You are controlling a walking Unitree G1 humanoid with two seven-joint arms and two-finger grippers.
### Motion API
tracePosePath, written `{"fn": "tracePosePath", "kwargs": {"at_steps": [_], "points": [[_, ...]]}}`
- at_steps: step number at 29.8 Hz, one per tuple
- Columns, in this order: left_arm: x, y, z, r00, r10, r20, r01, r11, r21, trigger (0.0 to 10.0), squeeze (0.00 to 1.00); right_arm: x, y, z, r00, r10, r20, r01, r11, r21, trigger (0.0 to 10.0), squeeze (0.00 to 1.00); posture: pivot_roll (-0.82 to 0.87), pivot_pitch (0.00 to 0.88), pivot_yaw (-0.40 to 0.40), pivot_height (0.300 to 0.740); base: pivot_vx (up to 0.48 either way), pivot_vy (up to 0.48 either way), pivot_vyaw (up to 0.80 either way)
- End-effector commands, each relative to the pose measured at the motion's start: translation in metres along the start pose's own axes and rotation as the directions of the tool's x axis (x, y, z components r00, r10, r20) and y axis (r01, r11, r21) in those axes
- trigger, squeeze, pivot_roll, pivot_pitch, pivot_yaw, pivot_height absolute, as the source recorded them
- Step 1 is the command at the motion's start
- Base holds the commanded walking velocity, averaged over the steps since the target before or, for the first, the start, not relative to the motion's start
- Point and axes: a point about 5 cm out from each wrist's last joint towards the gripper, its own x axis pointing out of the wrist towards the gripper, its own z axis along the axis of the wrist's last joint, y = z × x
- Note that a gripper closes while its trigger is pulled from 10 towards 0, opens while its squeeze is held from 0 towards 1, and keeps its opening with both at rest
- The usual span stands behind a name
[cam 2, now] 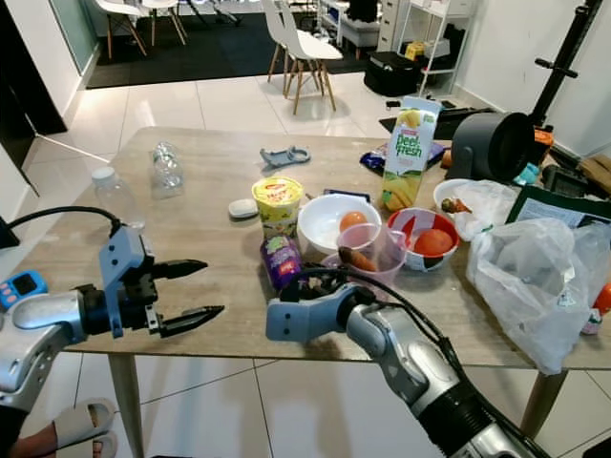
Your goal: Restocking fridge
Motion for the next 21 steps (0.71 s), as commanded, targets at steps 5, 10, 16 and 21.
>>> {"fn": "tracePosePath", "kwargs": {"at_steps": [5,10,16,21], "points": [[0.003,-0.004,-0.002,1.000,-0.028,-0.010,0.028,1.000,-0.007,10.0,0.00,0.000,0.011,0.001,0.999,0.046,0.012,-0.046,0.999,-0.012,10.0,0.00,0.07,0.026,-0.024,0.740,0.000,0.000,0.00],[0.003,-0.004,-0.002,1.000,-0.029,-0.010,0.029,1.000,-0.005,10.0,0.00,0.000,0.012,0.002,0.999,0.049,0.016,-0.049,0.999,-0.011,10.0,0.00,0.07,0.025,-0.024,0.740,0.000,0.000,0.00],[0.003,-0.004,-0.002,0.999,-0.032,-0.011,0.032,0.999,-0.006,10.0,0.00,0.003,0.018,0.006,0.998,0.057,0.021,-0.057,0.998,-0.006,6.7,0.00,0.07,0.027,-0.022,0.740,0.000,0.000,0.00],[0.003,-0.004,-0.001,0.999,-0.033,-0.011,0.033,0.999,-0.008,10.0,0.00,0.005,0.021,0.008,0.998,0.066,0.025,-0.066,0.998,-0.001,10.0,0.00,0.07,0.030,-0.021,0.740,0.000,0.000,0.00]]}}
